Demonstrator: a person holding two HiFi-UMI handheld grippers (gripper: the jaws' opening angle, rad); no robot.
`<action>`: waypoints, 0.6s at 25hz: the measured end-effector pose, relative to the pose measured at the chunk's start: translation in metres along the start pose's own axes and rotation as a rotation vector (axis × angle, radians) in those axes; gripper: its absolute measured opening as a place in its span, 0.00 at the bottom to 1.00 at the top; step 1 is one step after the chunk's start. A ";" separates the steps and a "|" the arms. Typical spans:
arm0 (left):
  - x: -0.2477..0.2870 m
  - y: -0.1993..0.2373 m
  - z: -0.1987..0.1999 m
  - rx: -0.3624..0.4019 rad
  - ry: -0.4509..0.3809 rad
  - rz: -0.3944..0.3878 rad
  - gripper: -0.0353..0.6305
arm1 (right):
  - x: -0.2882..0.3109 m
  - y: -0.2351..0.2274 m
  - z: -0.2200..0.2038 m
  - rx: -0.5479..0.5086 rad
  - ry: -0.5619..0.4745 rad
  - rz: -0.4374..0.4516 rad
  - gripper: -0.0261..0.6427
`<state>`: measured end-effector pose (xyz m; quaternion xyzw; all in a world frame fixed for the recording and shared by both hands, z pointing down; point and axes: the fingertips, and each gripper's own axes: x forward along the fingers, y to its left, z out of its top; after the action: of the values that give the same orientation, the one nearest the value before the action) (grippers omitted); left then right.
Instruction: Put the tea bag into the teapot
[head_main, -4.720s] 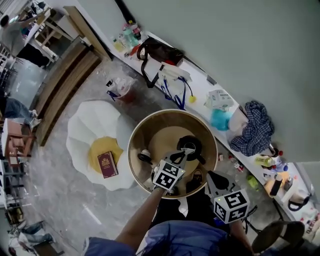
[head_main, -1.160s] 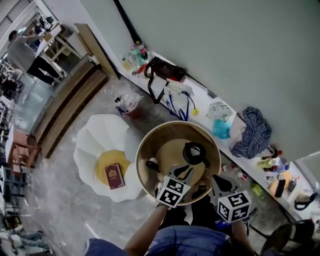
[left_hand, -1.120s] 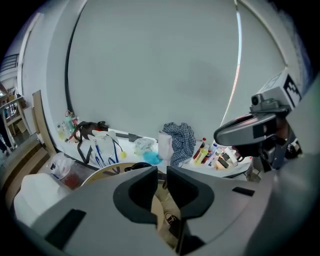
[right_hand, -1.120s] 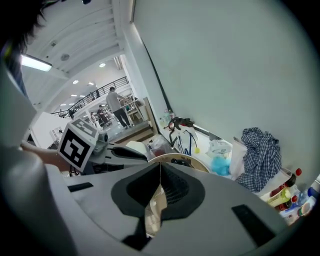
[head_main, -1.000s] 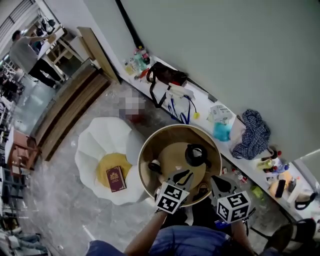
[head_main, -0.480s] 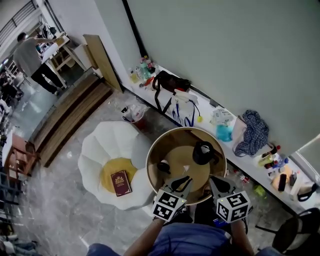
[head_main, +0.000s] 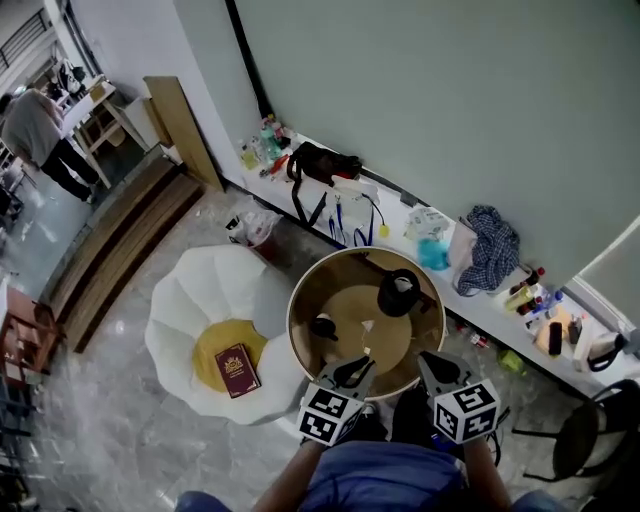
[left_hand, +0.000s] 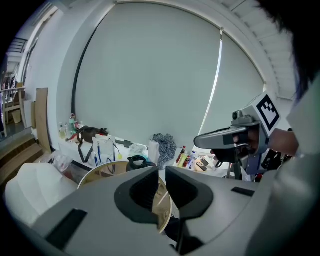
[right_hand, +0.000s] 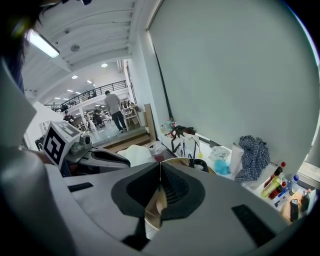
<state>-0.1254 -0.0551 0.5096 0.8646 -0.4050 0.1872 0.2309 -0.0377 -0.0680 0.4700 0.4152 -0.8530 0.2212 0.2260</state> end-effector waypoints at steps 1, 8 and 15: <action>-0.001 -0.001 -0.001 0.003 -0.003 -0.007 0.13 | -0.002 0.002 -0.002 0.002 0.005 -0.005 0.07; -0.006 -0.011 -0.010 -0.009 -0.014 -0.041 0.13 | -0.003 0.016 -0.018 -0.006 0.056 0.003 0.07; -0.017 -0.030 -0.002 -0.006 -0.027 -0.035 0.13 | -0.019 0.025 -0.016 -0.011 0.035 0.053 0.07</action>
<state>-0.1122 -0.0272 0.4950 0.8733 -0.3935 0.1701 0.2313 -0.0445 -0.0338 0.4672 0.3874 -0.8608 0.2294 0.2372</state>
